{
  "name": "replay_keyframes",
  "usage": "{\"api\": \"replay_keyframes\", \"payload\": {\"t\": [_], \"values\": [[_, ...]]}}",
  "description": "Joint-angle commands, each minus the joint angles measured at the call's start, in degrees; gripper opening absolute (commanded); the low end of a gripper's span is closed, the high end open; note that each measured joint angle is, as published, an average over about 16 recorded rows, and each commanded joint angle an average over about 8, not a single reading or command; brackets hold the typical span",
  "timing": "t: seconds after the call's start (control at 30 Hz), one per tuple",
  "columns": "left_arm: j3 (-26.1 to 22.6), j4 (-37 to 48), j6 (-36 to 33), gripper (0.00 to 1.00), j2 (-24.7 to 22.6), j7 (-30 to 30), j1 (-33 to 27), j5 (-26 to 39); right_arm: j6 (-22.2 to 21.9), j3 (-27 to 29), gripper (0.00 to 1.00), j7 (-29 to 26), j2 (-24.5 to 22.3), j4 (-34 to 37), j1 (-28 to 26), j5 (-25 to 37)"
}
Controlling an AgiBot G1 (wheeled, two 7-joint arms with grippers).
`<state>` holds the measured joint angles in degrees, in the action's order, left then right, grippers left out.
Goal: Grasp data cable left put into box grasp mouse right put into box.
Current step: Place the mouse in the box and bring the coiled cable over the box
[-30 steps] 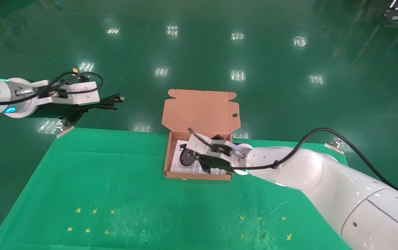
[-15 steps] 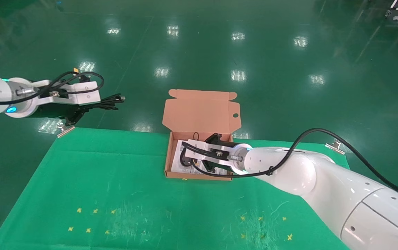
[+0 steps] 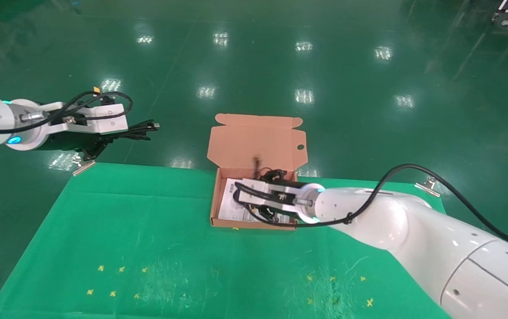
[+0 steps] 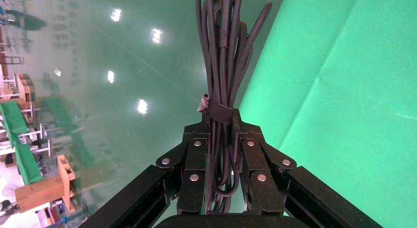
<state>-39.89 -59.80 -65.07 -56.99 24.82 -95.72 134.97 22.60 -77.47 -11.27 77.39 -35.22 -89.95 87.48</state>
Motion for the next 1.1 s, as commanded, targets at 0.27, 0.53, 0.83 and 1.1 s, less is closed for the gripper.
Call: {"api": "replay_keyframes", "payload": {"t": [0.27,0.53,0.83,1.1], "values": [[0.28,-1.04,0.33,0.0,-0.33,-0.22,0.77,-1.43,-0.87,1.66,1.0,-2.58,-1.13,-1.69,-2.44,-2.58],[0.05,-2.58,4.12,0.0,-3.92,-2.5,4.05,-4.77,-1.84,4.28,1.0,-5.0,-8.58,-6.53,-4.77,-4.91],[-2.04,1.13,13.42,0.0,-11.63,-8.54,8.8,-5.89,-3.17,4.39,1.0,-11.44,-23.69,-19.13,-5.45,-3.21],[-4.28,11.11,23.09,0.0,-19.6,-14.96,10.68,-7.81,-3.45,4.07,1.0,-19.41,-37.75,-34.34,-5.9,-0.78]]}}
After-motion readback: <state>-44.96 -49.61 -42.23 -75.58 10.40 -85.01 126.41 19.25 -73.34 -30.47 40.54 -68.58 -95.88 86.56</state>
